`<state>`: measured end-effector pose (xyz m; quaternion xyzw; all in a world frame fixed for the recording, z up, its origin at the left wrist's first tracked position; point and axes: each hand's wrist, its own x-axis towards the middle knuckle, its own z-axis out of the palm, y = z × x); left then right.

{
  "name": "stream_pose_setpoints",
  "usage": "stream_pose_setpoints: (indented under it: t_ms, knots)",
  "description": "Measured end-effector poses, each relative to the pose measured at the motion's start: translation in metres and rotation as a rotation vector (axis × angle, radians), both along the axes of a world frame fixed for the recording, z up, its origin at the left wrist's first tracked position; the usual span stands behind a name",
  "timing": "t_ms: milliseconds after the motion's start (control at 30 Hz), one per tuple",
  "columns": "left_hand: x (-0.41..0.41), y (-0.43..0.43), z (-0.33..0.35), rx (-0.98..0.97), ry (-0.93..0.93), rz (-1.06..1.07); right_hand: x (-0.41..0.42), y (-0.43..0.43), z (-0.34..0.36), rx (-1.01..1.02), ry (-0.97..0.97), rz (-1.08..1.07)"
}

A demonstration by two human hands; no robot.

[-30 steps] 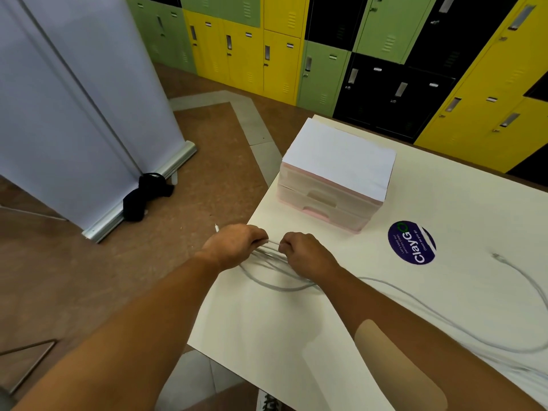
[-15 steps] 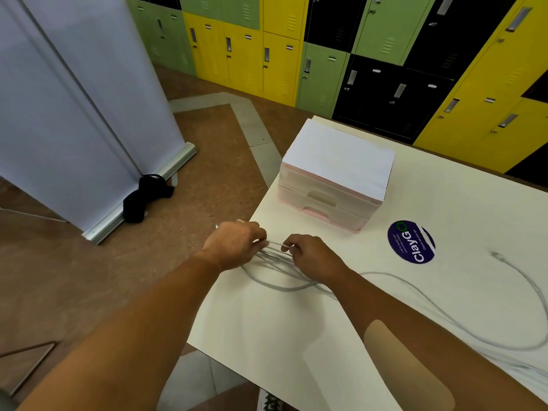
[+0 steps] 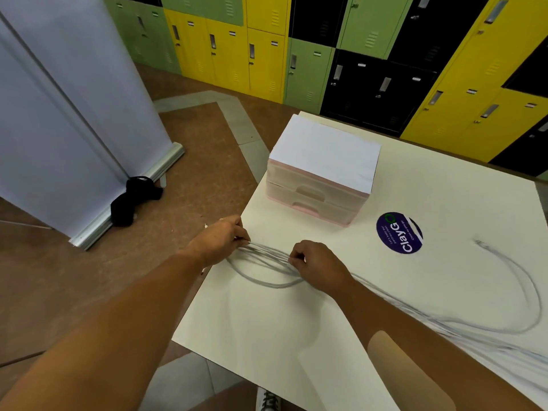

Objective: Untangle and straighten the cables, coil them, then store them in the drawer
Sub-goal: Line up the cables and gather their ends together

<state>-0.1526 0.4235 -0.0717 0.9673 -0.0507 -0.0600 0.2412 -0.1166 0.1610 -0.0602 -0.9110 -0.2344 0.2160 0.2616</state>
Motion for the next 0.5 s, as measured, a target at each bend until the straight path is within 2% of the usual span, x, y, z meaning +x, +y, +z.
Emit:
stream_pose_setpoints:
  t_ms: [300, 500]
  knots:
    - [0.0, 0.005, 0.003, 0.036, -0.007, 0.046, 0.0, -0.004, 0.001, -0.038, -0.014, -0.05]
    - [0.002, 0.015, 0.002, 0.124, 0.011, -0.038, 0.0, -0.014, -0.004, -0.011, 0.014, -0.022]
